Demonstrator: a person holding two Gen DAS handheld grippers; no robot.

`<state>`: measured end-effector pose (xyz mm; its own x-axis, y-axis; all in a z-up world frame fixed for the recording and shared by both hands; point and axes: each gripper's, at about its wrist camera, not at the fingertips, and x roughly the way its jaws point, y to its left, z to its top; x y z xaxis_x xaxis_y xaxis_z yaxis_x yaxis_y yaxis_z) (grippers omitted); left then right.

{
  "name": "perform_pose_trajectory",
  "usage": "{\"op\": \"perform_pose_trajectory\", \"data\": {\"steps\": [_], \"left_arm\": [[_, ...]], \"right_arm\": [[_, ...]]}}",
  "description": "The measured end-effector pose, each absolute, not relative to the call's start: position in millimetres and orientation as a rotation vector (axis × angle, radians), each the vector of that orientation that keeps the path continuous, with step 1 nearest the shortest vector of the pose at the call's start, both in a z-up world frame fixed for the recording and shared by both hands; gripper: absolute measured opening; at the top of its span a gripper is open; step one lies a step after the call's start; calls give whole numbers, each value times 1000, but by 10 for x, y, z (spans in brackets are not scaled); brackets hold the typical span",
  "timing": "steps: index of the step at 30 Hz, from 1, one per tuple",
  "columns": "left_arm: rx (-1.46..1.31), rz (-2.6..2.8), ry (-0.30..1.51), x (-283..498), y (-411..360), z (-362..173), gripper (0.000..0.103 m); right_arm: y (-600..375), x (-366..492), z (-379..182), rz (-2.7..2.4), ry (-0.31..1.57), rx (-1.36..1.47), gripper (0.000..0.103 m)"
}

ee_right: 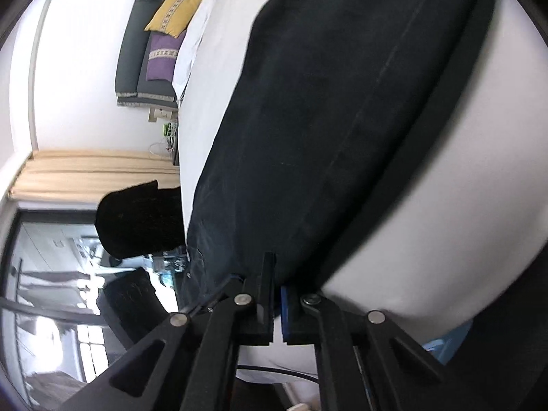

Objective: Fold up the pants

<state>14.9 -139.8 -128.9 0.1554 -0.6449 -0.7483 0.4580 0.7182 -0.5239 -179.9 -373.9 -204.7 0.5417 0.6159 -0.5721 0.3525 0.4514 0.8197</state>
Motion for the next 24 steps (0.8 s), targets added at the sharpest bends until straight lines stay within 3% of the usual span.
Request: {"op": "perform_pose_trajectory", "data": {"steps": [7, 10, 16, 19, 24], "left_arm": [[-184, -803, 1173, 107, -1405, -1267, 3], [-172, -798, 1163, 96, -1418, -1234, 3], [-177, -780, 1169, 41, -1343, -1243, 3], [-191, -774, 1177, 22, -1290, -1278, 3], [-215, -772, 1181, 18, -1259, -1310, 3]], "right_arm": [[-3751, -1858, -2124, 211, 1024, 1193, 2], [-3856, -1830, -2178, 223, 1005, 1258, 6], [-4440, -1766, -2162, 91, 858, 1310, 8], [-4714, -1807, -2196, 25, 799, 1347, 2], [-4932, -1966, -2157, -32, 744, 1328, 2]]}}
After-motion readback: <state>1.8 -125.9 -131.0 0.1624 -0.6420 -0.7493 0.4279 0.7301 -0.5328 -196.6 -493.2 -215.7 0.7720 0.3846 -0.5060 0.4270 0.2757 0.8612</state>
